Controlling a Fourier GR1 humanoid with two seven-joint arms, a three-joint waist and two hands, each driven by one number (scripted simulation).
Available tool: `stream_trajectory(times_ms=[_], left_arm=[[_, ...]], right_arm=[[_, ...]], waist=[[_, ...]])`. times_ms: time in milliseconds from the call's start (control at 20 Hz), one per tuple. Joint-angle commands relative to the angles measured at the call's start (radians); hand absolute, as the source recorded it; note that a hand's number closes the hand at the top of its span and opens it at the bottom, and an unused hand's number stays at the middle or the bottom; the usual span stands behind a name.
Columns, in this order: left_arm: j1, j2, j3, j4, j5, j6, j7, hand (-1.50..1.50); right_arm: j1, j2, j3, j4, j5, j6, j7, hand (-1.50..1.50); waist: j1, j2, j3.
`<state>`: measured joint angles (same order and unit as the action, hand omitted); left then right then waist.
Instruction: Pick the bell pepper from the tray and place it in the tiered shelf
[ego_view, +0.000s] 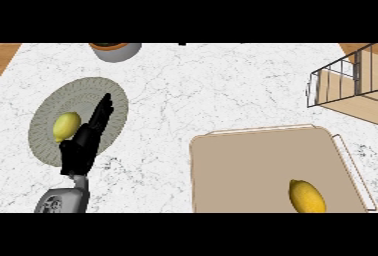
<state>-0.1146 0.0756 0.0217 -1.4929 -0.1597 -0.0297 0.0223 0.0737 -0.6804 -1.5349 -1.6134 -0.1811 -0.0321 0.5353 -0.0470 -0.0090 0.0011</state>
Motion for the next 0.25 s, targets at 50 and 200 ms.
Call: stream_trajectory(times_ms=[50, 200], left_arm=[[-0.032, -0.017, -0.008, 0.016, -0.011, 0.018, 0.015, 0.00], [-0.024, -0.001, -0.003, 0.031, -0.007, -0.001, -0.021, 0.00]], right_arm=[[0.178, 0.092, -0.145, 0.082, -0.120, 0.222, -0.125, -1.50], [0.229, 0.002, -0.189, 0.336, -0.171, 0.313, -0.262, -1.50]], waist=[[0.008, 0.003, 0.000], [0.018, 0.003, 0.001]])
